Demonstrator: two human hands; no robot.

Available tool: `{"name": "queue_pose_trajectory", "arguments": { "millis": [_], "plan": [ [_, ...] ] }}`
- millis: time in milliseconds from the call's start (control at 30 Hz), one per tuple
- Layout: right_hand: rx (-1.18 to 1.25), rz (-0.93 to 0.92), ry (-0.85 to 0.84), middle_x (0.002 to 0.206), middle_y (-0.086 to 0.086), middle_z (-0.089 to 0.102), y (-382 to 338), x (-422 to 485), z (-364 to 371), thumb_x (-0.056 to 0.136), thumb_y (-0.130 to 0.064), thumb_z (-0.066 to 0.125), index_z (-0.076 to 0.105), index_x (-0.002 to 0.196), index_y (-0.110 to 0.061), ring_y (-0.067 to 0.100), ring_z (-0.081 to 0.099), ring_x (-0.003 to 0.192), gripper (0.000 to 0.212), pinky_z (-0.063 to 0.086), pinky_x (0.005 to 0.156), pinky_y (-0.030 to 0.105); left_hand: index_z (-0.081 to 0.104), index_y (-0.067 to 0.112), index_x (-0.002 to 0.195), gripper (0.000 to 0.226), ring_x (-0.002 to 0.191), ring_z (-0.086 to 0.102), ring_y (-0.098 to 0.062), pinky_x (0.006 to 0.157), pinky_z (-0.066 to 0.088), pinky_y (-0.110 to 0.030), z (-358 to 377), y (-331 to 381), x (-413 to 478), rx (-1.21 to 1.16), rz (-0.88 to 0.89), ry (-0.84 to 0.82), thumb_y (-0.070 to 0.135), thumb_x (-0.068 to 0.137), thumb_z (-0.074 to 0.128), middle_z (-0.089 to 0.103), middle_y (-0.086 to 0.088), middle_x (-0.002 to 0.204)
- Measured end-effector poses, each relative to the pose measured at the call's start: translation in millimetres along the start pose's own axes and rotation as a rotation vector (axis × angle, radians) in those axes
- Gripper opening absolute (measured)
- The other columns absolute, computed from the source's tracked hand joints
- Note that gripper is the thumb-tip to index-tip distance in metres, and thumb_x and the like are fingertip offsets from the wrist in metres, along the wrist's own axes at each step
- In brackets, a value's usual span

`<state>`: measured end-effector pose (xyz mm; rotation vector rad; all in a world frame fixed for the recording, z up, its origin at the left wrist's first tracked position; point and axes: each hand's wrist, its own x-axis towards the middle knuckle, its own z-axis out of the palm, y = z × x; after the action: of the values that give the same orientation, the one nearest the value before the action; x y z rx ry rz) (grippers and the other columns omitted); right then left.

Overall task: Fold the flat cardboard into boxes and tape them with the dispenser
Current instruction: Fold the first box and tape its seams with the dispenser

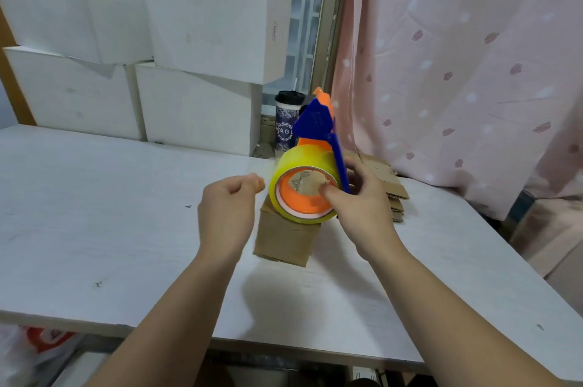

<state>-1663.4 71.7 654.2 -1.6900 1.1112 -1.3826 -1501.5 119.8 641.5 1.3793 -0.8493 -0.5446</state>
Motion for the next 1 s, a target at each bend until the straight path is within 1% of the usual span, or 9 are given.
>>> {"name": "queue_pose_trajectory", "arguments": {
  "millis": [100,200,333,467,600,667,733,833,1000],
  "plan": [
    [0.027,-0.049,-0.126,0.096,-0.021,0.06,-6.0,0.7,-0.1,0.081,-0.028,0.073,0.05,0.101,-0.052,-0.004,0.06,0.085,0.038,0.056,0.072,0.029,0.07,0.032,0.069,0.029,0.089,0.065,-0.008,0.08,0.05,-0.034,-6.0,-5.4,-3.8,-0.006,-0.033,-0.02,0.03,0.093,0.054,0.072,0.014,0.083],
    [0.005,-0.049,-0.225,0.095,-0.026,0.058,-7.8,1.4,5.8,0.085,-0.035,0.069,0.046,0.102,-0.053,-0.005,0.059,0.087,0.034,0.056,0.078,0.032,0.071,0.029,0.06,0.041,0.077,0.069,-0.004,0.068,0.049,-0.026,-3.9,-8.4,-11.4,-0.135,-0.143,-0.047,0.026,0.096,0.051,0.072,0.014,0.072],
    [-0.031,-0.044,-0.188,0.098,-0.018,0.059,-4.5,0.8,16.8,0.088,-0.037,0.064,0.047,0.103,-0.047,-0.003,0.057,0.089,0.024,0.054,0.085,0.037,0.066,0.028,0.074,0.028,0.079,0.069,-0.006,0.07,0.052,-0.025,-2.4,-12.7,-16.6,-0.278,-0.218,0.047,0.026,0.097,0.051,0.072,0.011,0.079],
    [0.089,0.002,-0.123,0.093,-0.022,0.065,2.1,-0.9,19.5,0.088,-0.03,0.065,0.056,0.099,-0.05,0.001,0.061,0.09,0.025,0.055,0.086,0.039,0.068,0.025,0.078,0.025,0.088,0.068,-0.012,0.08,0.053,-0.031,0.3,-12.1,-19.8,-0.375,-0.242,0.041,0.023,0.097,0.051,0.073,0.007,0.085],
    [0.113,0.068,-0.028,0.094,-0.012,0.068,7.6,0.8,18.3,0.084,-0.027,0.069,0.062,0.104,-0.037,0.01,0.065,0.09,0.023,0.056,0.085,0.045,0.069,0.02,0.088,0.022,0.09,0.069,-0.013,0.083,0.053,-0.031,3.0,-13.2,-21.1,-0.387,-0.258,0.045,0.022,0.098,0.05,0.073,0.004,0.089],
    [0.051,0.012,-0.051,0.086,-0.016,0.064,7.1,1.5,19.6,0.084,-0.017,0.068,0.058,0.103,-0.039,0.004,0.062,0.081,0.031,0.057,0.079,0.041,0.069,0.02,0.085,0.022,0.083,0.07,-0.01,0.077,0.054,-0.027,0.8,-15.9,-18.3,-0.407,-0.281,0.053,0.021,0.097,0.051,0.074,0.005,0.083],
    [0.018,-0.057,-0.067,0.081,-0.023,0.061,3.9,1.9,21.4,0.081,-0.013,0.067,0.054,0.099,-0.041,-0.001,0.058,0.075,0.036,0.053,0.07,0.031,0.068,0.02,0.08,0.022,0.078,0.071,-0.008,0.072,0.053,-0.025,-2.9,-20.1,-15.2,-0.426,-0.323,0.043,0.02,0.096,0.053,0.074,0.005,0.077],
    [0.068,-0.096,-0.077,0.081,-0.024,0.06,-1.8,0.5,23.9,0.071,-0.025,0.07,0.056,0.097,-0.036,-0.002,0.056,0.073,0.032,0.047,0.064,0.016,0.07,0.015,0.082,0.019,0.076,0.071,-0.009,0.068,0.053,-0.021,-5.7,-26.7,-13.8,-0.434,-0.369,0.025,0.018,0.093,0.055,0.074,0.002,0.077],
    [0.183,-0.053,-0.073,0.094,-0.011,0.063,1.0,-2.3,20.5,0.074,-0.022,0.069,0.058,0.111,-0.027,0.009,0.06,0.088,0.039,0.049,0.077,0.027,0.072,0.013,0.074,0.021,0.073,0.071,-0.01,0.054,0.052,-0.013,-5.2,-26.1,-11.1,-0.429,-0.357,-0.01,0.011,0.088,0.056,0.074,0.0,0.074]
  ]
}}
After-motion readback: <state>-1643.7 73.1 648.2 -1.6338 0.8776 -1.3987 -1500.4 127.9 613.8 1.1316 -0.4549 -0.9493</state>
